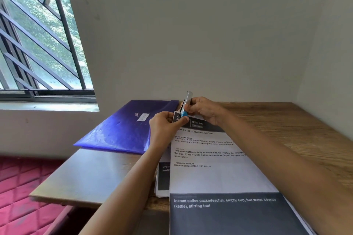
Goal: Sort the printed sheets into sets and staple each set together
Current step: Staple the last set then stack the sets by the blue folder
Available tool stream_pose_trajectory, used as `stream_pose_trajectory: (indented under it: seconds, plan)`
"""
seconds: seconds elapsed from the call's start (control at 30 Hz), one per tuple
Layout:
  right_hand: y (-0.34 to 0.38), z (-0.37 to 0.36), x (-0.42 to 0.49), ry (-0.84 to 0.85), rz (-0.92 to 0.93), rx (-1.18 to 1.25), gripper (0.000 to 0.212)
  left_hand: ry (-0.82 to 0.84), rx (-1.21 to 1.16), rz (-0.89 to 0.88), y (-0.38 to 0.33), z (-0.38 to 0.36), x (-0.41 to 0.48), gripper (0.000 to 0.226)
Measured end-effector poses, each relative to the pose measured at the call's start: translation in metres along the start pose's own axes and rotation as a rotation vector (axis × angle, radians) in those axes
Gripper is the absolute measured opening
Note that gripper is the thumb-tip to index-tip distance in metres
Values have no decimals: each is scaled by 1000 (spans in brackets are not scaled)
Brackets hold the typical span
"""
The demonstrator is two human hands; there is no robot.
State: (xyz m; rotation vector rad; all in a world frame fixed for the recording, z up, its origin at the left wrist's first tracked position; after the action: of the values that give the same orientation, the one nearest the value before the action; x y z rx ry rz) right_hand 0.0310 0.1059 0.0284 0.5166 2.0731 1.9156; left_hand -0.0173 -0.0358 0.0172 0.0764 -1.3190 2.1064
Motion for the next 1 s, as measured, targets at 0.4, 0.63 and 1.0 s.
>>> stream_pose_trajectory:
  seconds: [0.4, 0.63, 1.0]
  plan:
    - [1, -2, -2, -43, 20, 53, 7, -50, -50, -13, 2, -1, 3, 16]
    - [1, 3, -7, -10, -56, 81, 10, 187, -249, 143, 20, -22, 4, 27]
    - [48, 89, -27, -387, 145, -300, 24, 174, -335, 306, 36, -25, 7, 3]
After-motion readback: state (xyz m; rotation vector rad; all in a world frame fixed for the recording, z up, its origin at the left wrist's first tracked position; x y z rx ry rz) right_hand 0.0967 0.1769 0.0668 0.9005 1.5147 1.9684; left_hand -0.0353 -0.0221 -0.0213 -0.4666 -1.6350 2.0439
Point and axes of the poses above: each hand's wrist, its own x-axis towards the middle knuckle, its own z-axis out of the back of the hand, y = z × x, the point moved 9 cm from there along x, towards the middle knuckle, and after that the axes turned 15 degrees about x, right-handed, at the moved point
